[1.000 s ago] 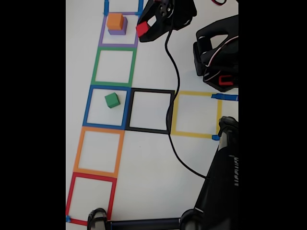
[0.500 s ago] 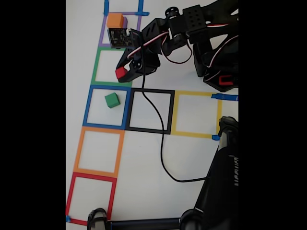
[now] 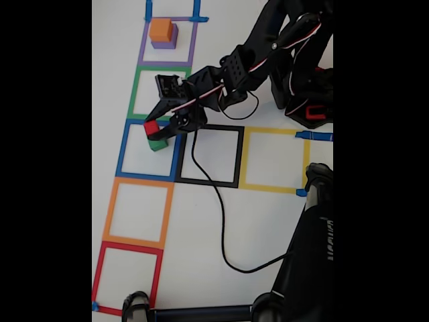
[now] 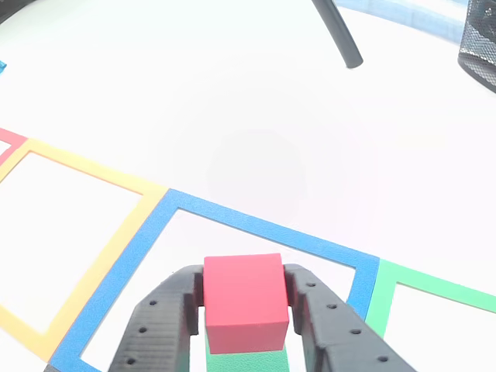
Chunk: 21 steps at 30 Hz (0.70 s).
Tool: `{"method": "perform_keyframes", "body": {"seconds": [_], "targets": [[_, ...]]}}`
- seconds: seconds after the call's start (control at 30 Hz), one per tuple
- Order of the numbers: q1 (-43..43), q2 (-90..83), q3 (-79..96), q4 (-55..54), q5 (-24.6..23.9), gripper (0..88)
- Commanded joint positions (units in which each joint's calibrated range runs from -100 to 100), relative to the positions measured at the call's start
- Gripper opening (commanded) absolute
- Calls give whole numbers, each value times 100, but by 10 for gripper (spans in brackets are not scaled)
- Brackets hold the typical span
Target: Tower of hanoi
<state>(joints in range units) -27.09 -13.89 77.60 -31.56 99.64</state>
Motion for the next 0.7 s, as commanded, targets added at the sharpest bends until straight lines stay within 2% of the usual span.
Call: {"method": "perform_keyframes", "body": {"seconds": [0.0, 0.17, 0.67], "targets": [[-71, 747, -396, -893, 36, 23], [34, 1449, -706, -1362, 36, 23], [207, 1522, -478, -1419, 36, 23]]}}
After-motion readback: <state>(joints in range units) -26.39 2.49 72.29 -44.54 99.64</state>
